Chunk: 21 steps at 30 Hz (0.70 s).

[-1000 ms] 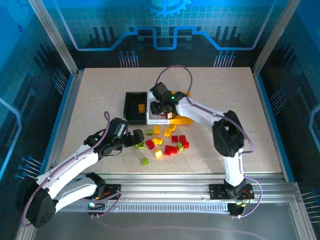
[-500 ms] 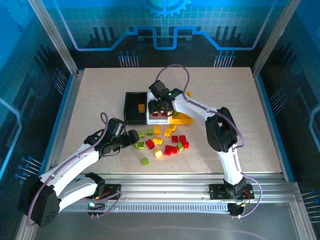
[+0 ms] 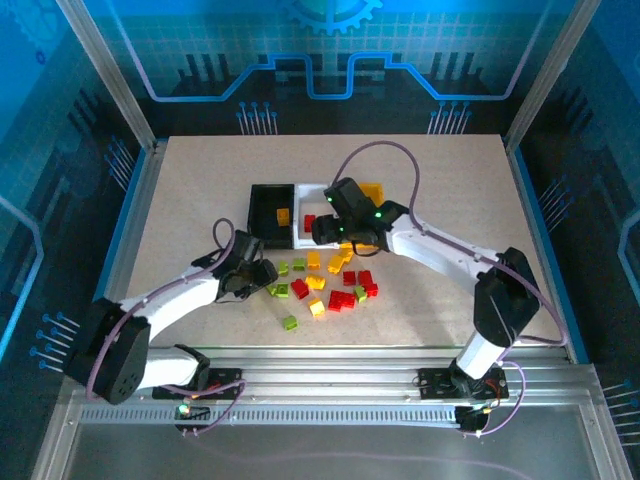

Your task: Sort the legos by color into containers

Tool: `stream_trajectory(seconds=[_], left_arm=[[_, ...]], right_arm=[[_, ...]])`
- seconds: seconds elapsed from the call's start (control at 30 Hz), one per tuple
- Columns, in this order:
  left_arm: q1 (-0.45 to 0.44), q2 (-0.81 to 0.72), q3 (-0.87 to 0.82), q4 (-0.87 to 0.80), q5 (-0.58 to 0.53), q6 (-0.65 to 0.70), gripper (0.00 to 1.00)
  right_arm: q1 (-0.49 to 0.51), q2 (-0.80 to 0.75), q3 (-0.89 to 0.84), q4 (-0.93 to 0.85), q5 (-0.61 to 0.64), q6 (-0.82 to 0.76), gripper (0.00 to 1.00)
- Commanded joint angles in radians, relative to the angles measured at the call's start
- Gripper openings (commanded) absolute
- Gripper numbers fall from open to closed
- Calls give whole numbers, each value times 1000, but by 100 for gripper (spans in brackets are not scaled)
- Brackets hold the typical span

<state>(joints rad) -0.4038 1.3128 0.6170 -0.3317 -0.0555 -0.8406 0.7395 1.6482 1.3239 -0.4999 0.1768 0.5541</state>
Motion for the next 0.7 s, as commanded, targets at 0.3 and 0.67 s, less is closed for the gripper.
stream_trajectory(seconds=[0.3,0.67], left_arm=[[4,27,-33,-6,-24,-18,18],[-183,38,309,-138,-131,84,0]], right_arm=[[-47,-173,-147,41,32,42,67],[-136,-385,-374,48,71,108,67]])
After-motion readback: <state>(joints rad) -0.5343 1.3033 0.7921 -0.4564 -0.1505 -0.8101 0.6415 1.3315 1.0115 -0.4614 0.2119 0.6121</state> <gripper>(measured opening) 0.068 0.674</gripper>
